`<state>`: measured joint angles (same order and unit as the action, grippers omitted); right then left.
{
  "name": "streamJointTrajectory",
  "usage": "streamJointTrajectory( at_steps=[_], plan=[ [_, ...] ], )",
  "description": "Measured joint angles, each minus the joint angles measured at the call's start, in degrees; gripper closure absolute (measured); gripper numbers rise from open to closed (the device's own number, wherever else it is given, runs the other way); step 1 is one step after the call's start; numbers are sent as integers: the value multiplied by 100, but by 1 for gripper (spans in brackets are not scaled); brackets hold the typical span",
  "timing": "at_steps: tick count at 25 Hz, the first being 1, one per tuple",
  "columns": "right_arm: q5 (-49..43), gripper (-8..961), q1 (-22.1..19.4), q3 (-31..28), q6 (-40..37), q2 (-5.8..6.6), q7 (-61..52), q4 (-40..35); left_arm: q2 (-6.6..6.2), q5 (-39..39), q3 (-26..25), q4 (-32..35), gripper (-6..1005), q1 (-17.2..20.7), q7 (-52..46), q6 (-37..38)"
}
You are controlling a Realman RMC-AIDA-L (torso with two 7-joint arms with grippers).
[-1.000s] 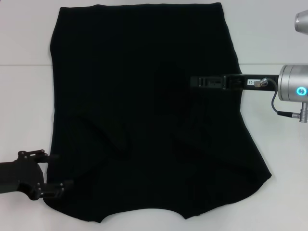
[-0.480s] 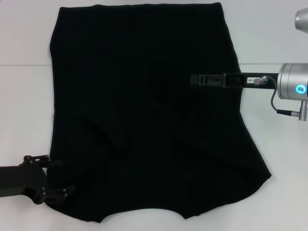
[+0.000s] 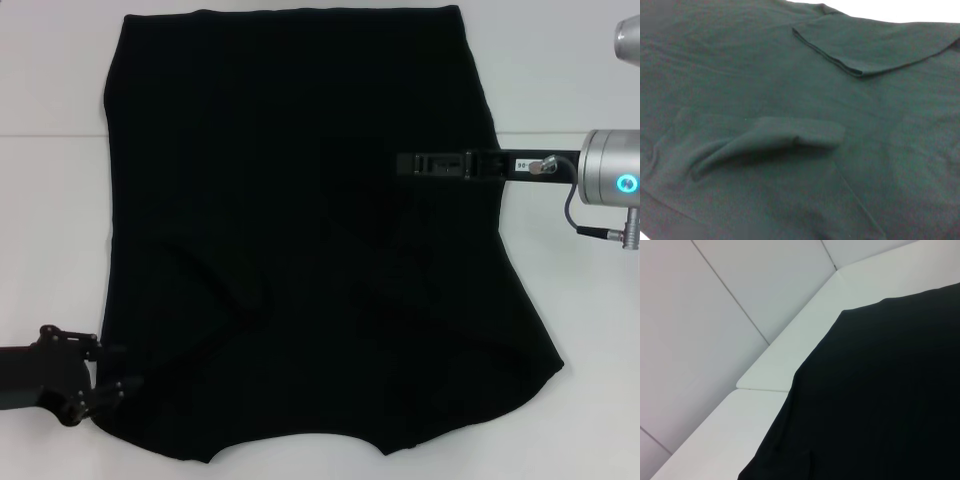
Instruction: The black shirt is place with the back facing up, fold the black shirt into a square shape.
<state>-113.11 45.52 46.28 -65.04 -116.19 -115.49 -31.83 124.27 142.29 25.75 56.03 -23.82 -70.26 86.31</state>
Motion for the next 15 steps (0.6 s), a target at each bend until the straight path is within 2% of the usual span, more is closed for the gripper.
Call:
streamJointTrajectory(
  at_steps=[5,10,15],
  plan=[
    [0,10,0,-5,-16,12,0,-6,6,28,-1,4,518,2,-45,3],
    [0,10,-12,12,-39,18,0,-6,9,2,-99,4,746,15,-57,7],
    [-25,11,-60,33,-55,34,-7,-5,10,-24,-267,4,934,30,-83,43]
  ],
)
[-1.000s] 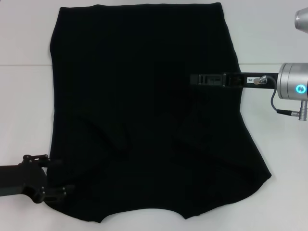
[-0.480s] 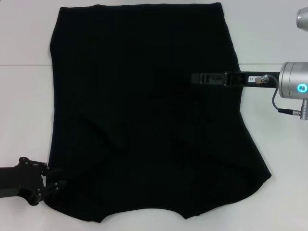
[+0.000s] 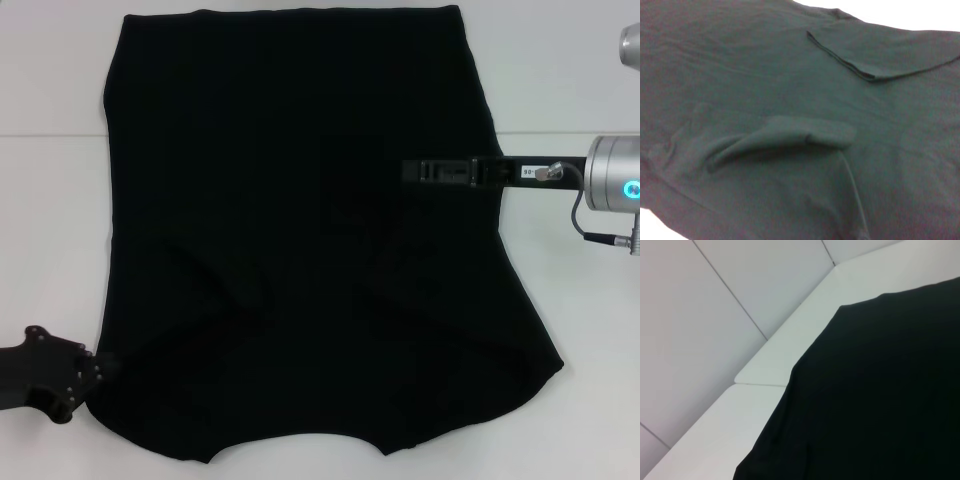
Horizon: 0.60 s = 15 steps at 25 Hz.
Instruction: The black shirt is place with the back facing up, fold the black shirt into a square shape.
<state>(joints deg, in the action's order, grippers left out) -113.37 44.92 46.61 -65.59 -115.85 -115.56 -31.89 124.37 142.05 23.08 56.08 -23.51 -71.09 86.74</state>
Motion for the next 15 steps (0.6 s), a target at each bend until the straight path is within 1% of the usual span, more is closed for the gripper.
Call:
streamJointTrajectory(
  at_steps=[1,4,9,13,15],
  plan=[
    [-7,11,-17,2,-14,4,-1,0,-8,-34,-263,2,971,5,-27,165],
    [-11,11,-90,-5,-97,20,-1,2,-22,-122,-604,9,979,29,2,372],
    [16,17,-235,-133,-429,96,-15,1,-26,-160,-839,-13,985,137,148,422],
    [22,25,-334,-357,-901,233,-81,-1,-22,-160,-1223,-79,985,170,375,553],
    [13,29,-394,-405,-1083,339,-320,-1,-26,-161,-1410,-114,985,172,467,627]
  ],
)
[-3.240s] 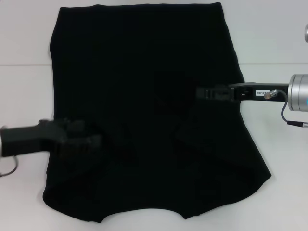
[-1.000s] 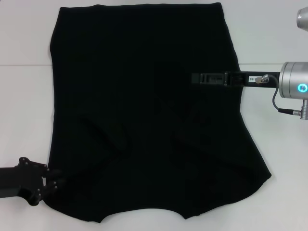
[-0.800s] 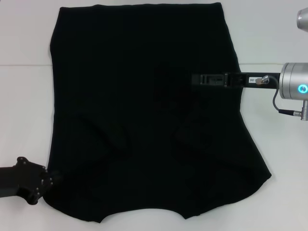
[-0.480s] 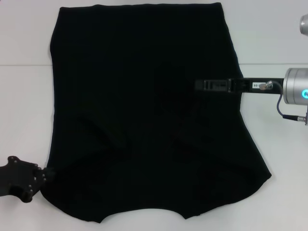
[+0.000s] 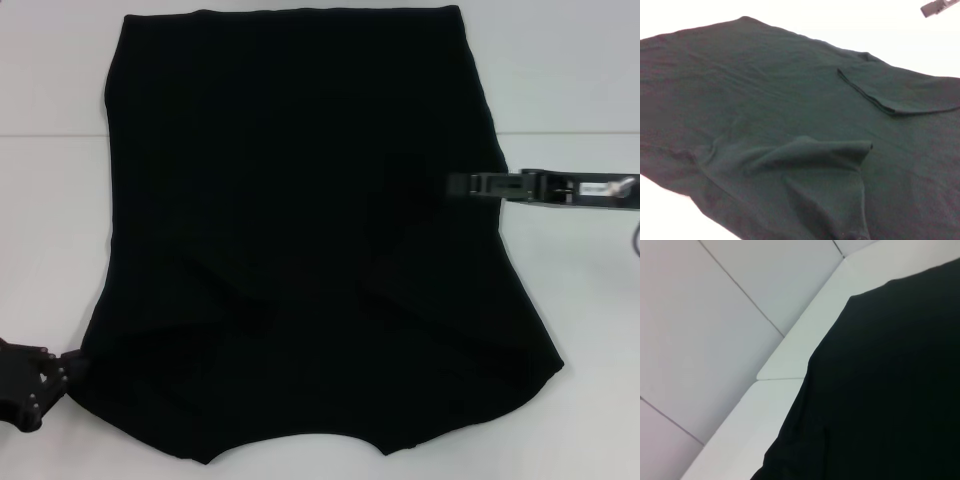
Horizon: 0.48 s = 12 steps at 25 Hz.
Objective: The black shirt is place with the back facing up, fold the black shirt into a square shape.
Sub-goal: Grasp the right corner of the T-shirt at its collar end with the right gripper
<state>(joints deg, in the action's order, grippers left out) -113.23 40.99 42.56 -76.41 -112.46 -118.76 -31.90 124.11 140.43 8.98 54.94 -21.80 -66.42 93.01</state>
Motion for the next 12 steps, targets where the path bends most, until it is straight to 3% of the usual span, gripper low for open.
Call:
streamJointTrajectory(
  at_steps=[7,12],
  plan=[
    [-138,43,-272,30,-524,338,-792,184,-7,-264,-299,-228,985,153,316,23],
    [-424,54,-500,19,-854,480,-816,478,-4,-472,-421,-345,986,225,407,27]
  ],
)
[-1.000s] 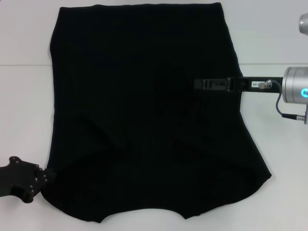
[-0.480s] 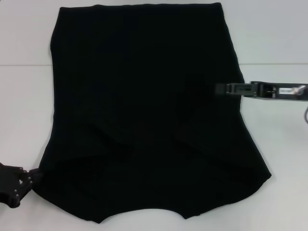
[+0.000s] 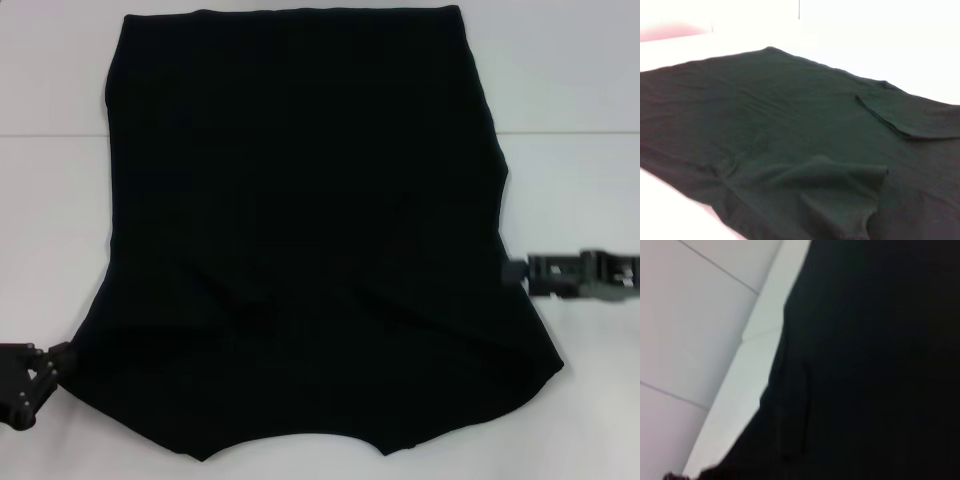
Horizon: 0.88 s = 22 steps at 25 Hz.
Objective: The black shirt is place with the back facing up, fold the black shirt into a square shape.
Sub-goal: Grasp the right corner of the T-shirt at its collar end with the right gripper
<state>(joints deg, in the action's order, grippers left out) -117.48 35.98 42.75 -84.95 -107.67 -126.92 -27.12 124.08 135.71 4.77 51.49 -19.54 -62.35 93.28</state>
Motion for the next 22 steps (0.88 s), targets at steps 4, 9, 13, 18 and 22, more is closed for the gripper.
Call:
streamJointTrajectory(
  at_steps=[4,9,13,18,22],
  plan=[
    [-195,62,-252,-32,-101,67,-56,37,2,-89,-27,-135,986,14,13,-24],
    [-215,72,-547,-97,-151,164,-74,30,1,-93,-55,-259,986,13,20,-58],
    [-287,80,-673,-96,-138,234,-78,44,2,-96,-85,-354,986,12,22,-69],
    [-595,137,-642,-117,-57,180,-85,59,-1,-110,-150,-409,986,12,22,-113],
    [-660,166,-566,-89,72,110,-87,69,-4,-122,-152,-412,985,12,22,-132]
  ],
)
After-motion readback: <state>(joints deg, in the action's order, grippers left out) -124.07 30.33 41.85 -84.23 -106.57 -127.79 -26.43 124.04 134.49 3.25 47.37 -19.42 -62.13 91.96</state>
